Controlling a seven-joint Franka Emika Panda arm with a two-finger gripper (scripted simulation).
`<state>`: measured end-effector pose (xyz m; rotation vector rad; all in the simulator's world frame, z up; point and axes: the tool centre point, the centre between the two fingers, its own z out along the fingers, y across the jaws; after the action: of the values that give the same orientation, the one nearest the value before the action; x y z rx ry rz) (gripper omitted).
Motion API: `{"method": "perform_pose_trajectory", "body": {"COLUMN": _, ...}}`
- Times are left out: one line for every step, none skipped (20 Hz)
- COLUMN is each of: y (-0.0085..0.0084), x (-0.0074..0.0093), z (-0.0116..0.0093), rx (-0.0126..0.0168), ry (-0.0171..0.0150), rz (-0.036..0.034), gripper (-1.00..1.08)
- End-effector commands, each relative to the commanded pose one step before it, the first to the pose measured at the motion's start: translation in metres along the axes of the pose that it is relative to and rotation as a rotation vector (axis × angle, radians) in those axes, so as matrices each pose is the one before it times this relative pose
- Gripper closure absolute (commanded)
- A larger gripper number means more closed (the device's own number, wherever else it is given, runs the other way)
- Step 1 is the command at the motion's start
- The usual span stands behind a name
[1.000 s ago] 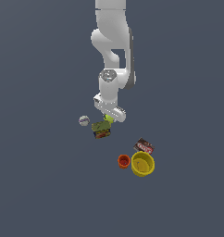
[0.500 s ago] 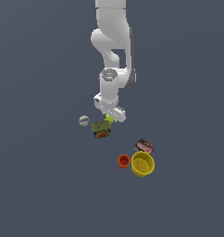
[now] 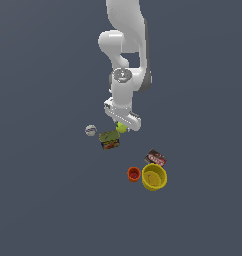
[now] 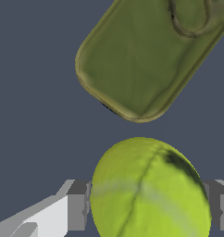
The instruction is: Pick up a designated object from a clutter of objects.
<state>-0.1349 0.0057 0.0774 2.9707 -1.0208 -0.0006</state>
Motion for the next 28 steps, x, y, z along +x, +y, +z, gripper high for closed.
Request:
{"method": "perform_pose_trajectory", "body": {"y": -0.01084, "x": 0.00177, "z": -0.01398, "rx": 0.00016, "ry": 0.00168, "rz": 0.00017, "gripper": 1.08}}
{"method": "perform_pose_trajectory", "body": {"y": -0.00489, "x": 0.0007, "z": -0.00619, "rx": 0.0, "ry": 0.0, "rz": 0.0, "gripper": 1.08}}
{"method": "perform_pose_trajectory", "body": {"y": -0.00522, "x": 0.00075, "z": -0.0066, "rx": 0.0, "ry": 0.0, "rz": 0.0, "gripper": 1.08}}
{"method": "perform_pose_trajectory", "body": {"y": -0.00552, "x": 0.0008, "z": -0.00695, "rx": -0.00054, "ry": 0.0004, "rz": 0.00017, "gripper": 1.08}}
{"method": "perform_pose_trajectory", "body": {"y": -0.00571, "x": 0.00082, "z": -0.0072, "rx": 0.0, "ry": 0.0, "rz": 0.0, "gripper": 1.08}}
{"method": "perform_pose_trajectory", "body": {"y": -0.00579, "x": 0.00083, "z": -0.00728, "rx": 0.0, "ry": 0.0, "rz": 0.0, "gripper": 1.08}}
{"method": "perform_pose_trajectory", "body": {"y": -0.00586, "x": 0.00084, "z": -0.00735, "rx": 0.0, "ry": 0.0, "rz": 0.0, "gripper": 1.08}}
{"method": "perform_pose_trajectory", "body": {"y": -0.00594, "x": 0.00085, "z": -0.00743, "rx": 0.0, "ry": 0.0, "rz": 0.0, "gripper": 1.08}}
{"method": "perform_pose_trajectory", "body": {"y": -0.00602, "x": 0.00087, "z": -0.00751, "rx": 0.0, "ry": 0.0, "rz": 0.0, "gripper": 1.08}}
{"method": "perform_pose_trajectory", "body": {"y": -0.0061, "x": 0.00089, "z": -0.00759, "rx": 0.0, "ry": 0.0, "rz": 0.0, "gripper": 1.08}}
{"method": "perform_pose_trajectory", "body": {"y": -0.00618, "x": 0.00091, "z": -0.00767, "rx": 0.0, "ry": 0.0, "rz": 0.0, "gripper": 1.08}}
{"method": "perform_pose_trajectory", "body": {"y": -0.00626, "x": 0.00093, "z": -0.00775, "rx": 0.0, "ry": 0.0, "rz": 0.0, "gripper": 1.08}}
{"method": "perform_pose_trajectory", "body": {"y": -0.00635, "x": 0.00095, "z": -0.00783, "rx": 0.0, "ry": 0.0, "rz": 0.0, "gripper": 1.08}}
{"method": "perform_pose_trajectory", "body": {"y": -0.00643, "x": 0.00098, "z": -0.00791, "rx": 0.0, "ry": 0.0, "rz": 0.0, "gripper": 1.08}}
{"method": "perform_pose_trajectory", "body": {"y": -0.00652, "x": 0.001, "z": -0.00798, "rx": 0.0, "ry": 0.0, "rz": 0.0, "gripper": 1.08}}
{"method": "perform_pose_trajectory", "body": {"y": -0.0066, "x": 0.00103, "z": -0.00805, "rx": 0.0, "ry": 0.0, "rz": 0.0, "gripper": 1.08}}
{"method": "perform_pose_trajectory", "body": {"y": -0.00668, "x": 0.00106, "z": -0.00812, "rx": 0.0, "ry": 0.0, "rz": 0.0, "gripper": 1.08}}
{"method": "perform_pose_trajectory", "body": {"y": -0.00669, "x": 0.00108, "z": -0.00809, "rx": 0.0, "ry": 0.0, "rz": 0.0, "gripper": 1.08}}
{"method": "perform_pose_trajectory", "body": {"y": -0.00653, "x": 0.00107, "z": -0.00786, "rx": 0.0, "ry": 0.0, "rz": 0.0, "gripper": 1.08}}
{"method": "perform_pose_trajectory", "body": {"y": -0.00637, "x": 0.00106, "z": -0.00764, "rx": 0.0, "ry": 0.0, "rz": 0.0, "gripper": 1.08}}
{"method": "perform_pose_trajectory", "body": {"y": -0.00622, "x": 0.00105, "z": -0.00743, "rx": 0.0, "ry": 0.0, "rz": 0.0, "gripper": 1.08}}
{"method": "perform_pose_trajectory", "body": {"y": -0.00608, "x": 0.00105, "z": -0.00723, "rx": 0.0, "ry": 0.0, "rz": 0.0, "gripper": 1.08}}
{"method": "perform_pose_trajectory", "body": {"y": -0.00581, "x": 0.00132, "z": -0.00689, "rx": 0.00012, "ry": -0.0006, "rz": 0.00032, "gripper": 1.08}}
{"method": "perform_pose_trajectory", "body": {"y": -0.00582, "x": 0.00104, "z": -0.00687, "rx": 0.0, "ry": 0.0, "rz": 0.0, "gripper": 1.08}}
{"method": "perform_pose_trajectory", "body": {"y": -0.0057, "x": 0.00103, "z": -0.00671, "rx": 0.0, "ry": 0.0, "rz": 0.0, "gripper": 1.08}}
{"method": "perform_pose_trajectory", "body": {"y": -0.00547, "x": 0.00121, "z": -0.0065, "rx": 0.00021, "ry": -0.0004, "rz": 0.00019, "gripper": 1.08}}
{"method": "perform_pose_trajectory", "body": {"y": -0.00548, "x": 0.00102, "z": -0.0064, "rx": 0.0, "ry": 0.0, "rz": 0.0, "gripper": 1.08}}
{"method": "perform_pose_trajectory", "body": {"y": -0.00538, "x": 0.00102, "z": -0.00626, "rx": 0.0, "ry": 0.0, "rz": 0.0, "gripper": 1.08}}
